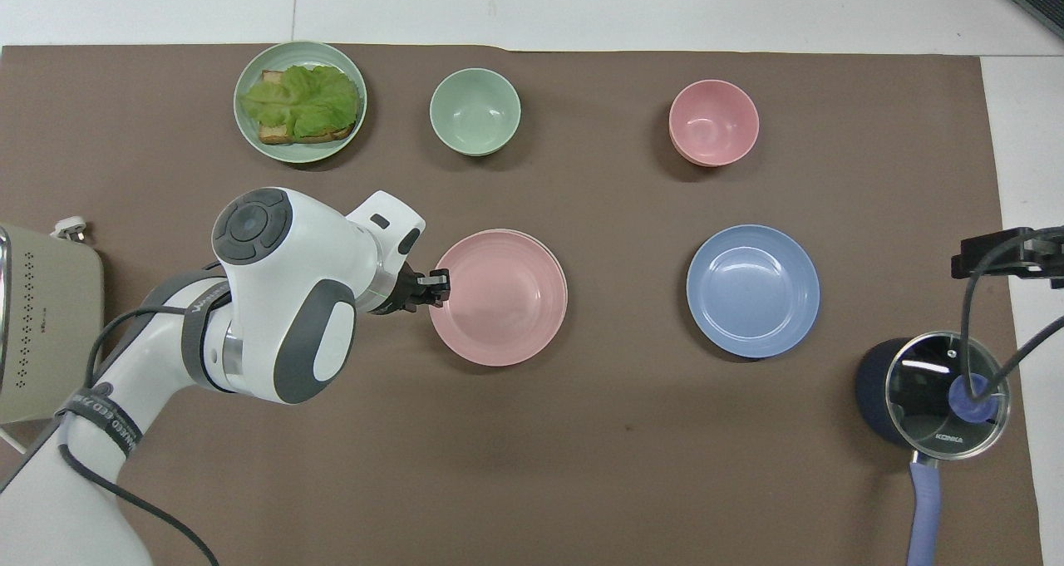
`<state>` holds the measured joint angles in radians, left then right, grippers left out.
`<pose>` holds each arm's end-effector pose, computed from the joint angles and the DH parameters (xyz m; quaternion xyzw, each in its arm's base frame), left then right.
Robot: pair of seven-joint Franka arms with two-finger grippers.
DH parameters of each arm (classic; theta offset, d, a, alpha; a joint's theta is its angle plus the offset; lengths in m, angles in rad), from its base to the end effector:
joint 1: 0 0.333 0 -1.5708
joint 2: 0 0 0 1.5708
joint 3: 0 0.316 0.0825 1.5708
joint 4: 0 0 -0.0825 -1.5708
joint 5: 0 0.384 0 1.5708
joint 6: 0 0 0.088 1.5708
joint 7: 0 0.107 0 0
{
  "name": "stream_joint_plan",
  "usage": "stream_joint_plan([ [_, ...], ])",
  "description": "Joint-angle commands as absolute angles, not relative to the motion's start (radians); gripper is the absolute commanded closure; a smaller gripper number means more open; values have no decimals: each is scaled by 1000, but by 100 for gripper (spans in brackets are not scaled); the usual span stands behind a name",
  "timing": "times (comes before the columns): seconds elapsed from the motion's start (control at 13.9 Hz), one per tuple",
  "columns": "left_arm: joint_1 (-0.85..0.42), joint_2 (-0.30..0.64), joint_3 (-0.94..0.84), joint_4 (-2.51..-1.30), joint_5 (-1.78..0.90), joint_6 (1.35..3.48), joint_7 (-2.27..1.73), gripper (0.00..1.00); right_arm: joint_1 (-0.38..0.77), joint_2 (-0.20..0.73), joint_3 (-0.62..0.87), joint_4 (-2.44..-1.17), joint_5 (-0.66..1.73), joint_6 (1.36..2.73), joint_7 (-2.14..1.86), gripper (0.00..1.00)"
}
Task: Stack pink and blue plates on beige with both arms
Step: 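Release and withdraw the left gripper while the right gripper reaches forward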
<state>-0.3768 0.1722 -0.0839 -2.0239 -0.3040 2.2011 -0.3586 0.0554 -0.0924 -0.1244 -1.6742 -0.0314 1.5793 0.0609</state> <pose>0.5195 -0.2680 0.3675 0.9908 0.0390 -0.0496 0.1198 0.5241 -0.0426 0.6259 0.9979 -0.0645 -0.0016 0.0100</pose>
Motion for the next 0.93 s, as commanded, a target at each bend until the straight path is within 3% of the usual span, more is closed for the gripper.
stream_joint_plan([
  [0.0,-394,163,-67,-2034,-324,2215,-348,6,43,-120,-117,-1717,-38,1608,66,0],
  [0.07,-390,169,-66,-2030,-322,2212,-345,0,43,-115,-117,-1724,-38,1611,64,0],
  [0.36,-310,175,-57,-2008,-267,2188,-336,0,49,-95,-117,-1870,-38,1804,-24,0],
  [0.57,-204,156,-55,-1964,-166,2076,-223,0,43,-17,-117,-1902,-37,1864,-44,0],
  [0.86,-65,140,-51,-1882,-107,1936,-51,0,41,69,-117,-1996,-35,2054,-57,0],
])
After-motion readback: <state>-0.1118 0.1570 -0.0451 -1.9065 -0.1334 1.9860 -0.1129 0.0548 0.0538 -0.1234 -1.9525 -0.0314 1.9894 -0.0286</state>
